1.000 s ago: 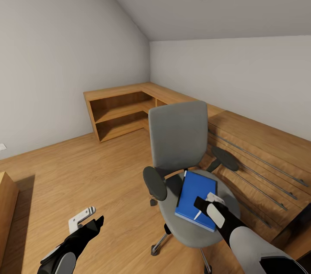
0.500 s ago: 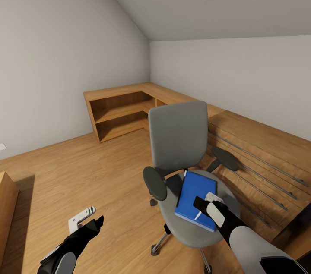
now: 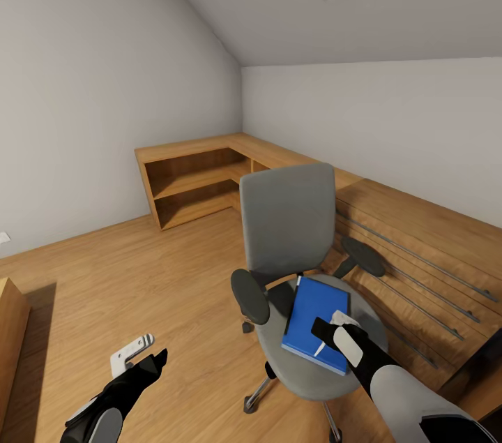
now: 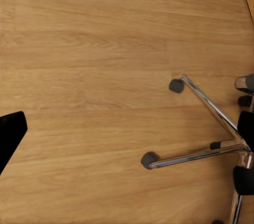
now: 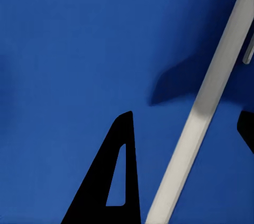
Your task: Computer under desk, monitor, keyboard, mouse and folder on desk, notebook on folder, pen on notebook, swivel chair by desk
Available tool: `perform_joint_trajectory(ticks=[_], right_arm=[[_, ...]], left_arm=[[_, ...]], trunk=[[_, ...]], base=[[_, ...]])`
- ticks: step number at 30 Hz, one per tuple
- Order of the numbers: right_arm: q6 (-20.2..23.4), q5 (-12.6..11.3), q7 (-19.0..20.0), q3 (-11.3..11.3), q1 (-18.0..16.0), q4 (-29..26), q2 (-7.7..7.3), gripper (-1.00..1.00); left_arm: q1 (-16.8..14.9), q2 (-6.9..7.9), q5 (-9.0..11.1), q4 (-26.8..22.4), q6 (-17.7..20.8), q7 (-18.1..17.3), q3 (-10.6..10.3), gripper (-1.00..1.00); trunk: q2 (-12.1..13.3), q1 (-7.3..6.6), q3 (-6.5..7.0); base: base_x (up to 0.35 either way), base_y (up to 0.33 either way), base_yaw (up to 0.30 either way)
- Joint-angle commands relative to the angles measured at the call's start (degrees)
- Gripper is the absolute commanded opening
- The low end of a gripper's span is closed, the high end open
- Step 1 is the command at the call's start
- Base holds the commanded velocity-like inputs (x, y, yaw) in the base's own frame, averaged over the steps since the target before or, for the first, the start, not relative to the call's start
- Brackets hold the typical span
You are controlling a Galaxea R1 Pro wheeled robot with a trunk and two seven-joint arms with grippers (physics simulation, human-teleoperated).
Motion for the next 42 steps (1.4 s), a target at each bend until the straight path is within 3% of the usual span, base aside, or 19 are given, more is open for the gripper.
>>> perform_joint_trajectory(ticks=[1,14,42], right_arm=[[0.22,-1.05,-0.43,0.12,0.03,5.04,0.01,-1.00],[2.92,-1.05,2.23,-0.03,0.03,4.85,0.00,-1.00],[2.17,-0.79,2.20,-0.04,0.03,4.86,0.05,-1.00]], left_arm=[[0.00,-0.03,0.60,-0.11,0.14,0.39,0.05,1.00],[0.04,-0.03,0.60,-0.09,0.14,0.39,0.04,1.00],[0.05,-0.03,0.63,-0.05,0.14,0.39,0.04,1.00]], trunk=[[-0.02,0.00,-0.05],[-0.02,0.00,-0.05],[-0.02,0.00,-0.05]], base=[[0.000,0.000,0.000],[0.000,0.000,0.000],[0.000,0.000,0.000]])
